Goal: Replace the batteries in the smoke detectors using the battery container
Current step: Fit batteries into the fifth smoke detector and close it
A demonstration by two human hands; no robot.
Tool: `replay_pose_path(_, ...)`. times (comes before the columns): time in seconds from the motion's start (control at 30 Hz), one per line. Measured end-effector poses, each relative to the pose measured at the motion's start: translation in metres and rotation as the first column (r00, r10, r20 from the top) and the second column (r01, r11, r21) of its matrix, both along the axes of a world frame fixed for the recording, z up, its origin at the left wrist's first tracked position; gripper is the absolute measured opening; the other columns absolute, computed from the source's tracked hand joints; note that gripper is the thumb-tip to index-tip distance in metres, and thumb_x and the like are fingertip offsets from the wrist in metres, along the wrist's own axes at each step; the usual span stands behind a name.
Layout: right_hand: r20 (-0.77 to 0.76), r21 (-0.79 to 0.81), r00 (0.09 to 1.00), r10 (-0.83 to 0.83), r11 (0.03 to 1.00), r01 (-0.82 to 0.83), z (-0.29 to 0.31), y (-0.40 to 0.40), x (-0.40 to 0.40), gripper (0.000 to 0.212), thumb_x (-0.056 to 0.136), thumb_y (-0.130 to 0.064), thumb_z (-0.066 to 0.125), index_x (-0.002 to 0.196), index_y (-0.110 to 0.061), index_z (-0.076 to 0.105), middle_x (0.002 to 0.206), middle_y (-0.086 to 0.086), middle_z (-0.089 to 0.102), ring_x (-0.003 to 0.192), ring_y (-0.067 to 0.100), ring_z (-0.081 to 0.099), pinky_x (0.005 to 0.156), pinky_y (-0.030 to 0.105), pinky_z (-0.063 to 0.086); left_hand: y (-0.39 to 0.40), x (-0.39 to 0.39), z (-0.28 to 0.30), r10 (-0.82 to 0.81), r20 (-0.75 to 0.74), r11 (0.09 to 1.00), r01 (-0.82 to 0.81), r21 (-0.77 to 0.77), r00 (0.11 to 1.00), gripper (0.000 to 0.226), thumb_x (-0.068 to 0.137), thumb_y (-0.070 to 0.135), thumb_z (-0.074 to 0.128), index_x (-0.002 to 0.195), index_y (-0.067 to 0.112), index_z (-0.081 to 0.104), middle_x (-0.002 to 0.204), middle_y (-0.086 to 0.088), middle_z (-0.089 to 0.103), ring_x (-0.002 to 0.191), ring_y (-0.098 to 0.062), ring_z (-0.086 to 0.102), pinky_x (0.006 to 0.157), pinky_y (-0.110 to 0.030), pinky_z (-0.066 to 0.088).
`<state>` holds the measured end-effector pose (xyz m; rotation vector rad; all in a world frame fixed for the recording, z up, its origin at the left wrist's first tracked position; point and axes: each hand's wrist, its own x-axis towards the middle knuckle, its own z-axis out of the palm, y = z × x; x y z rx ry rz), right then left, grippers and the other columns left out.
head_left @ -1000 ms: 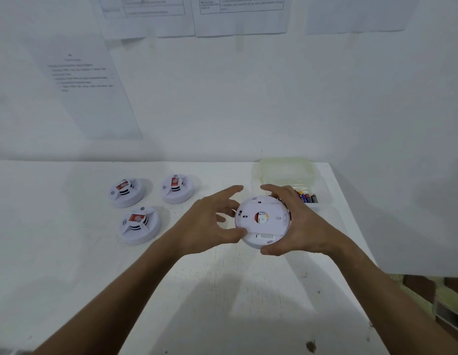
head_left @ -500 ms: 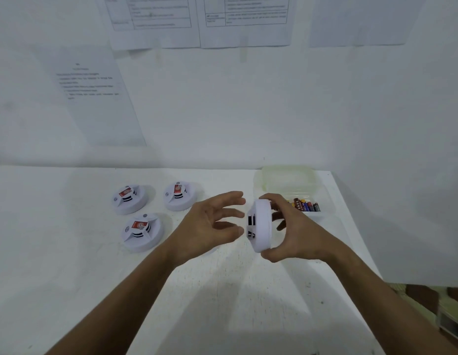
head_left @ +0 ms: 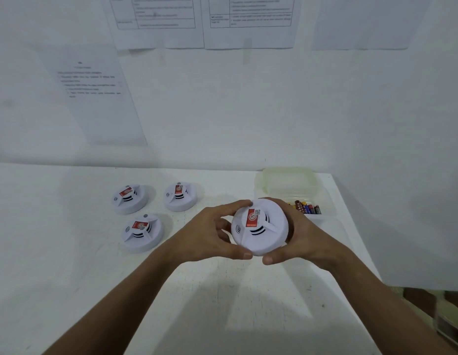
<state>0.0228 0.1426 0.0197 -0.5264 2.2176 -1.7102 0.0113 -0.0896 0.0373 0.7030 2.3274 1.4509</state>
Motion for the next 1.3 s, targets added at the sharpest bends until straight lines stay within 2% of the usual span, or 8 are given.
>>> replay_pose_path(0.17,-0.078,0.124,0.997,-0.027,0.992,0.037,-0.001,-0.007,-0.002,0.1,0.054,-0.021,0.094,0.139,-0.032,0.043,0.133,-0.013,0.055,0.124,0.011,0.053,0.102,0.034,0.05,-0.009,-0.004,-0.001,-0.002,-0.104,0.999,-0.003,-0.04,0.995,0.083,0.061,0.034,0.089,0.132,0.046,0.048,0.122,0.019,0.06,0.1,-0.017,0.064,0.078,-0.034,0.059)
replay_pose_path(0.27,-0.149,0.189,0.988,-0.043,0.979,0.071,-0.006,-0.013,-0.005,0.102,0.05,-0.027,0.096,0.137,-0.034,0.042,0.132,-0.017,0.051,0.12,0.004,0.051,0.099,0.025,0.05,-0.014,-0.007,-0.001,-0.014,-0.18,0.996,-0.003,-0.092,0.984,0.079,0.058,0.043,0.085,0.125,0.056,0.045,0.116,0.024,0.059,0.105,-0.009,0.059,0.079,-0.023,0.057)
replay_pose_path(0.43,-0.206,0.232,0.977,-0.058,0.967,0.106,-0.014,-0.024,-0.01,0.098,0.049,-0.03,0.096,0.13,-0.039,0.042,0.128,-0.019,0.048,0.116,-0.005,0.048,0.094,0.009,0.045,-0.023,-0.013,-0.001,-0.041,-0.236,0.987,0.003,-0.158,0.971,0.079,0.062,0.03,0.087,0.122,0.054,0.043,0.103,0.034,0.057,0.101,0.002,0.054,0.075,-0.01,0.048)
replay_pose_path(0.57,-0.208,0.228,0.975,-0.078,0.965,0.126,-0.016,-0.034,-0.013,0.096,0.047,-0.033,0.094,0.127,-0.042,0.042,0.128,-0.017,0.047,0.115,-0.006,0.048,0.091,0.008,0.045,-0.03,-0.02,-0.004,-0.06,-0.252,0.983,0.013,-0.185,0.966,0.078,0.059,0.037,0.083,0.128,0.044,0.046,0.099,0.034,0.054,0.1,0.003,0.052,0.075,-0.009,0.047)
replay_pose_path(0.77,-0.194,0.196,0.976,-0.099,0.971,0.138,-0.016,-0.045,-0.016,0.101,0.048,-0.021,0.097,0.133,-0.035,0.044,0.13,-0.014,0.046,0.113,-0.008,0.048,0.087,0.006,0.045,-0.044,-0.032,-0.008,-0.072,-0.246,0.978,0.021,-0.207,0.967,0.077,0.056,0.047,0.079,0.123,0.053,0.042,0.105,0.029,0.055,0.1,0.002,0.054,0.078,-0.012,0.051)
replay_pose_path(0.87,-0.181,0.193,0.978,-0.108,0.971,0.143,-0.02,-0.052,-0.019,0.103,0.048,-0.02,0.098,0.133,-0.037,0.044,0.13,-0.015,0.045,0.115,-0.007,0.048,0.086,0.008,0.047,-0.05,-0.037,-0.01,-0.095,-0.252,0.973,0.037,-0.226,0.963,0.076,0.058,0.045,0.08,0.127,0.044,0.048,0.106,0.027,0.056,0.1,-0.001,0.053,0.074,-0.011,0.049)
replay_pose_path(1.0,-0.17,0.185,0.978,-0.123,0.971,0.155,-0.025,-0.061,-0.022,0.103,0.048,-0.023,0.098,0.133,-0.04,0.043,0.131,-0.015,0.045,0.117,-0.003,0.05,0.09,0.014,0.049,-0.059,-0.045,-0.014,-0.12,-0.231,0.966,0.06,-0.252,0.966,0.081,0.058,0.054,0.076,0.133,0.038,0.048,0.116,0.021,0.058,0.104,-0.005,0.055,0.079,-0.012,0.047)
replay_pose_path(1.3,-0.166,0.171,0.977,-0.134,0.972,0.162,-0.03,-0.078,-0.03,0.098,0.05,-0.021,0.097,0.129,-0.042,0.042,0.131,-0.015,0.045,0.116,-0.005,0.048,0.091,0.011,0.047,-0.076,-0.055,-0.017,-0.124,-0.225,0.96,0.059,-0.274,0.966,0.081,0.056,0.059,0.073,0.131,0.04,0.049,0.114,0.018,0.061,0.103,-0.012,0.058,0.083,-0.026,0.055)
